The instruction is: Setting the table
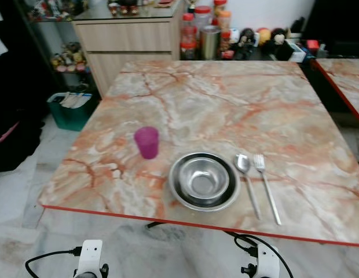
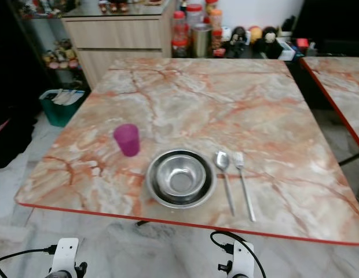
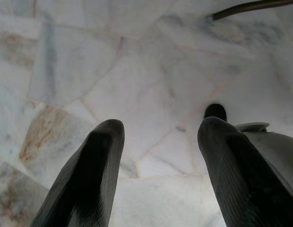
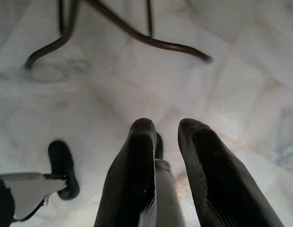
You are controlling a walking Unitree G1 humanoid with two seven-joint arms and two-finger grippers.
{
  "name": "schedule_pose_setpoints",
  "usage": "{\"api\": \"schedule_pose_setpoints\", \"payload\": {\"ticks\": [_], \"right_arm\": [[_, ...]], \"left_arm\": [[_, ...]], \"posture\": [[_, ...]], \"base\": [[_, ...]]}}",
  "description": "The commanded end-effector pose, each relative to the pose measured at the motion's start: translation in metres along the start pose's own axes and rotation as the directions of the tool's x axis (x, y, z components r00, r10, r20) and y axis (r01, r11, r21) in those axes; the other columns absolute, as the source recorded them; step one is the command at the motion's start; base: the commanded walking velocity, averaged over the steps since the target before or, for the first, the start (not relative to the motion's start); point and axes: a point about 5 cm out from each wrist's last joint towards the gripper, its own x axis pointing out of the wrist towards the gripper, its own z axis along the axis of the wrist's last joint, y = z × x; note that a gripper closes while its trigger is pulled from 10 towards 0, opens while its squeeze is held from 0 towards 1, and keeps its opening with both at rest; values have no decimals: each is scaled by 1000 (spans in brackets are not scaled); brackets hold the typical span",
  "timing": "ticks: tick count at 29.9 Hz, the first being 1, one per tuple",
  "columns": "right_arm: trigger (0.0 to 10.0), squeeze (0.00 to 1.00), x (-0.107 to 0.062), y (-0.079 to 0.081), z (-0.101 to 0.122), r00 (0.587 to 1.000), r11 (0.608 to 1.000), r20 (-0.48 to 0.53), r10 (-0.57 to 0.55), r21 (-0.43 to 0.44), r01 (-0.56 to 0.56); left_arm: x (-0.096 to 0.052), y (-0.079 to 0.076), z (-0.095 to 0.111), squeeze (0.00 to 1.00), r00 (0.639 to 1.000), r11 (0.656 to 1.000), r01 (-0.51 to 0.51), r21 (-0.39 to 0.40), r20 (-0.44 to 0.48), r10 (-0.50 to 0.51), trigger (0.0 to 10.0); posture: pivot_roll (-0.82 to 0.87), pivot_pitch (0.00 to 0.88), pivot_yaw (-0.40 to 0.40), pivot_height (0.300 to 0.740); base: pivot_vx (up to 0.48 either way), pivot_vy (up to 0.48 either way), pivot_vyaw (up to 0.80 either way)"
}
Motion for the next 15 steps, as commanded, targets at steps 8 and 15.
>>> {"api": "schedule_pose_setpoints", "payload": {"ticks": [8, 15], "right_arm": [[10000, 0, 0, 7, -1, 1000, 1000, -11, 21, 9, -21], [10000, 0, 0, 8, -1, 999, 1000, -14, 30, -9, -30]], "left_arm": [[-2, 9, -12, 0, 999, 1000, -15, 8, -32, 15, 10000], [-2, 9, -14, 0, 999, 1000, -10, 24, -37, 11, 10000]], "posture": [[49, 73, 49, 740], [55, 82, 49, 740]], "base": [[0, 389, 294], [0, 370, 65]]}}
